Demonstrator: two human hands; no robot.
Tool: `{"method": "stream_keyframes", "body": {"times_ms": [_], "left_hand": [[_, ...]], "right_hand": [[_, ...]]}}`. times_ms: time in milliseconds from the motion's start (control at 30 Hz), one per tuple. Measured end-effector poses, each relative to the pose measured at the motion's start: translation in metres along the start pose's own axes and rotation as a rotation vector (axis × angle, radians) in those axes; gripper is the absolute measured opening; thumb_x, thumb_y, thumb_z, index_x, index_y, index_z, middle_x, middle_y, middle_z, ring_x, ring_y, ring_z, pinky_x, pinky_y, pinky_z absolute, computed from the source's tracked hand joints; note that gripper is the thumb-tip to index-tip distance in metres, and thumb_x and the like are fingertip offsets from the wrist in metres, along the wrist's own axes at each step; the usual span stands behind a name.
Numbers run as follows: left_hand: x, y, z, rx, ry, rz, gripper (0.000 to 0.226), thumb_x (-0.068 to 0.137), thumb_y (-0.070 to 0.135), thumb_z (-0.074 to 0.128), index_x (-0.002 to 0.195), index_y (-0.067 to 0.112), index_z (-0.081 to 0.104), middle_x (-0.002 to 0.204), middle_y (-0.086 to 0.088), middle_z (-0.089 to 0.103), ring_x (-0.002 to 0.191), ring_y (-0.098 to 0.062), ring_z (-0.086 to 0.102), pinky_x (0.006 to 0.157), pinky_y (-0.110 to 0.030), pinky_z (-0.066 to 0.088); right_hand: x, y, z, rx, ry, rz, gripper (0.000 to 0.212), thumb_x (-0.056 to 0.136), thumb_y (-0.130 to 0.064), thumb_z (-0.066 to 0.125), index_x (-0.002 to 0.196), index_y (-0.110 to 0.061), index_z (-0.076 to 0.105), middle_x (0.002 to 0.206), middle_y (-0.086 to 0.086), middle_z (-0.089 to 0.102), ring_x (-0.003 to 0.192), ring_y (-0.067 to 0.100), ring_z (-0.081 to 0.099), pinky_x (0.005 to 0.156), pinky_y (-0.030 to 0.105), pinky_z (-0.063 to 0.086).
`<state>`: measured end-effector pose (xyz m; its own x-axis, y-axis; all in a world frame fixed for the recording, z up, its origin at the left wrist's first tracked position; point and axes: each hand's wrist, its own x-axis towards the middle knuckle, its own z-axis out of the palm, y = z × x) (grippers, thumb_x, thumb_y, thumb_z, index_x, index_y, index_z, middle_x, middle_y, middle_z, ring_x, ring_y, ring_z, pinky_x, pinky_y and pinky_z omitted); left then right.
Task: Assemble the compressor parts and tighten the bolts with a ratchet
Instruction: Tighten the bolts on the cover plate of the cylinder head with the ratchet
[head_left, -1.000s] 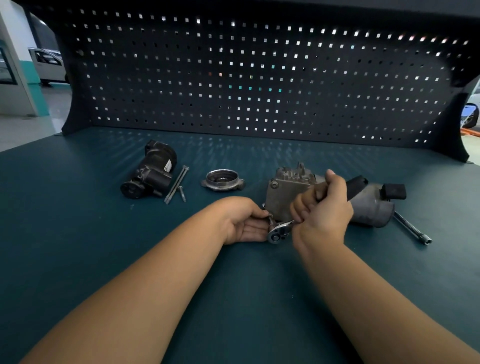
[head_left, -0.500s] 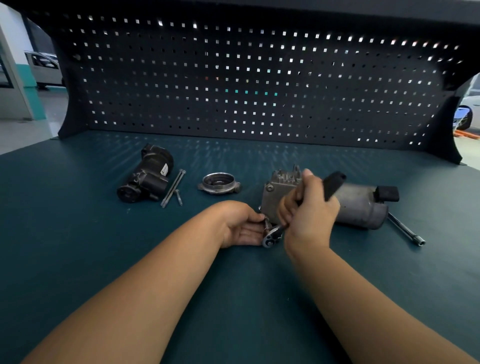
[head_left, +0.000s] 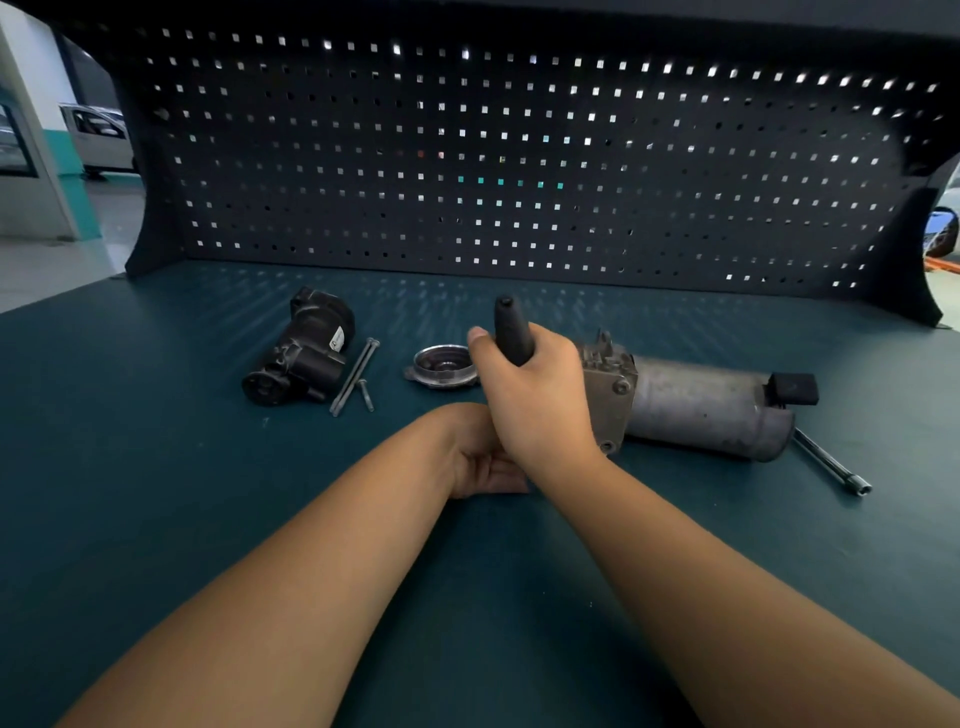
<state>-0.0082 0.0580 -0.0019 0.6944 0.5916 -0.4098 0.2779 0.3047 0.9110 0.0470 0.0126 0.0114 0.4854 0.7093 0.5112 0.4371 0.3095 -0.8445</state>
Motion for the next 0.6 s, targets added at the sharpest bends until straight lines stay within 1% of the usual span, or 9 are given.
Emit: {"method": "stream_keyframes", "body": {"times_ms": [67, 100, 167, 233, 333, 400, 467, 500, 600], "left_hand": [[-0.001, -0.002, -0.001, -0.04, -0.019, 0.017, 0.071, 0.098, 0.013, 0.034, 0.033, 0.011, 0.062, 0.042, -0.001, 0.06, 0.038, -0.008, 0.059, 0.045, -0.02, 0.051], [-0.001, -0.001, -0.003, -0.048, -0.027, 0.014, 0.07, 0.099, 0.013, 0.035, 0.034, 0.011, 0.063, 0.044, -0.002, 0.061, 0.039, -0.009, 0.06, 0.046, -0.021, 0.052], [-0.002, 0.0, -0.005, -0.026, -0.052, -0.006, 0.053, 0.099, 0.01, 0.036, 0.055, 0.007, 0.066, 0.049, -0.005, 0.064, 0.043, -0.012, 0.063, 0.048, -0.023, 0.054], [-0.004, 0.002, -0.006, 0.01, -0.071, -0.023, 0.039, 0.098, 0.008, 0.036, 0.069, 0.003, 0.06, 0.053, -0.007, 0.065, 0.046, -0.015, 0.064, 0.051, -0.025, 0.055], [-0.003, 0.002, -0.005, 0.025, -0.048, -0.02, 0.035, 0.098, 0.007, 0.037, 0.07, 0.003, 0.058, 0.053, -0.007, 0.064, 0.046, -0.014, 0.064, 0.05, -0.025, 0.055], [0.0, 0.001, -0.002, 0.035, -0.02, -0.025, 0.033, 0.097, 0.005, 0.038, 0.07, 0.003, 0.057, 0.054, -0.006, 0.063, 0.045, -0.013, 0.063, 0.049, -0.023, 0.054], [0.003, 0.0, -0.001, 0.033, -0.006, -0.046, 0.029, 0.095, 0.002, 0.04, 0.071, 0.003, 0.056, 0.052, -0.006, 0.062, 0.043, -0.012, 0.061, 0.049, -0.022, 0.054], [0.004, -0.001, 0.0, 0.017, -0.009, -0.057, 0.027, 0.094, 0.001, 0.042, 0.07, 0.003, 0.056, 0.049, -0.005, 0.062, 0.042, -0.011, 0.061, 0.05, -0.022, 0.054], [0.007, -0.001, 0.001, -0.025, -0.023, -0.085, 0.02, 0.092, 0.005, 0.05, 0.073, 0.004, 0.058, 0.05, -0.004, 0.064, 0.042, -0.01, 0.063, 0.055, -0.023, 0.052]], "right_hand": [[0.001, -0.001, 0.002, -0.04, -0.037, -0.014, 0.05, 0.087, -0.023, 0.059, 0.043, -0.027, 0.035, 0.034, -0.015, 0.036, 0.036, 0.002, 0.035, 0.038, 0.01, 0.027], [0.002, -0.003, 0.003, -0.056, -0.055, -0.019, 0.048, 0.087, -0.022, 0.059, 0.046, -0.027, 0.034, 0.033, -0.017, 0.038, 0.036, 0.0, 0.037, 0.038, 0.009, 0.028], [0.004, -0.003, 0.004, -0.067, -0.065, -0.025, 0.046, 0.087, -0.021, 0.058, 0.049, -0.027, 0.033, 0.033, -0.019, 0.039, 0.036, -0.002, 0.04, 0.038, 0.008, 0.028], [0.005, -0.001, 0.003, -0.056, -0.04, -0.027, 0.046, 0.087, -0.023, 0.059, 0.049, -0.026, 0.032, 0.034, -0.017, 0.037, 0.036, 0.002, 0.036, 0.038, 0.01, 0.027], [0.002, 0.002, 0.001, -0.038, -0.004, -0.043, 0.048, 0.086, -0.025, 0.061, 0.047, -0.026, 0.033, 0.035, -0.016, 0.036, 0.037, 0.003, 0.033, 0.038, 0.011, 0.027], [0.0, 0.002, -0.002, 0.003, 0.034, -0.011, 0.047, 0.085, -0.027, 0.062, 0.043, -0.025, 0.039, 0.037, -0.015, 0.035, 0.039, 0.003, 0.032, 0.04, 0.012, 0.026], [0.001, 0.002, -0.009, 0.171, 0.132, 0.097, 0.042, 0.084, -0.025, 0.062, 0.045, -0.025, 0.044, 0.04, -0.012, 0.034, 0.042, 0.008, 0.032, 0.044, 0.024, 0.03], [0.002, 0.002, -0.015, 0.293, 0.197, 0.155, 0.042, 0.084, -0.022, 0.06, 0.047, -0.023, 0.041, 0.041, -0.009, 0.033, 0.041, 0.011, 0.031, 0.045, 0.024, 0.029], [0.0, 0.007, -0.031, 0.638, 0.364, 0.244, 0.035, 0.088, -0.012, 0.052, 0.058, -0.016, 0.034, 0.039, -0.004, 0.029, 0.033, 0.011, 0.025, 0.037, 0.017, 0.024]]}}
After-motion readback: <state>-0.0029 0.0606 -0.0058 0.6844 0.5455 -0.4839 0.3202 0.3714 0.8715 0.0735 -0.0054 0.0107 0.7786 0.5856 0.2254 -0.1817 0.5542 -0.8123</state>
